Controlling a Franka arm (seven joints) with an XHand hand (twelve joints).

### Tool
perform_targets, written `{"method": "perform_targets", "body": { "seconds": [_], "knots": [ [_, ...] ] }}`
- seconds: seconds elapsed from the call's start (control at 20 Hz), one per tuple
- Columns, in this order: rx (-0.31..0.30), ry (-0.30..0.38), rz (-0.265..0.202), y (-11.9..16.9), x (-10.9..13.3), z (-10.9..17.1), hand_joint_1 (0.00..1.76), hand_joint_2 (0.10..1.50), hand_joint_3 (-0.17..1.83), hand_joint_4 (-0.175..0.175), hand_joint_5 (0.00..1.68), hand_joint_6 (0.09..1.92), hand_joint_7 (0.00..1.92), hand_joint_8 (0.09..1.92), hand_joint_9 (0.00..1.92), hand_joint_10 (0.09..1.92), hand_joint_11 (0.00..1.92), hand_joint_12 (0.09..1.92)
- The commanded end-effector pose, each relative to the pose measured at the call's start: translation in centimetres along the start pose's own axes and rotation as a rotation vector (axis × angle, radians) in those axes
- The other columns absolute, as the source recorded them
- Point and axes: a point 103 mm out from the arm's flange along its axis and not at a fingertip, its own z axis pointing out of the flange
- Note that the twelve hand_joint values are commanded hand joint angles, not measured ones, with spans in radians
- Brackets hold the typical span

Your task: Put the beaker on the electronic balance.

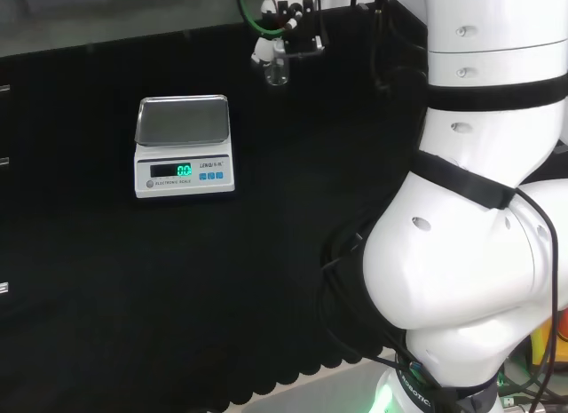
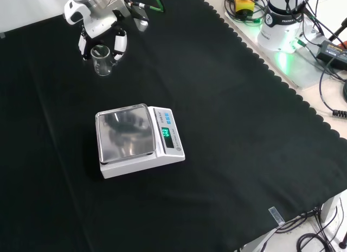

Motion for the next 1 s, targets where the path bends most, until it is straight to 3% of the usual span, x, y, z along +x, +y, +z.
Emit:
{"method": "perform_targets", "body": {
  "seconds": [0.05, 0.65, 1.0],
  "knots": [
    [-0.002, 0.013, -0.048, -0.4, 2.7, -0.5, 0.98, 0.79, 0.76, -0.175, 0.8, 0.53, 0.86, 0.72, 1.17, 0.42, 1.05, 1.05],
    [0.056, 0.064, -0.132, 0.0, 7.8, 0.7, 0.97, 0.79, 0.75, -0.175, 0.79, 0.52, 0.85, 0.72, 1.17, 0.42, 1.04, 1.06],
    [0.078, 0.042, -0.174, 0.6, 10.8, 1.2, 0.96, 0.8, 0.75, -0.175, 0.79, 0.52, 0.84, 0.73, 1.16, 0.44, 1.02, 1.08]
  ]
}}
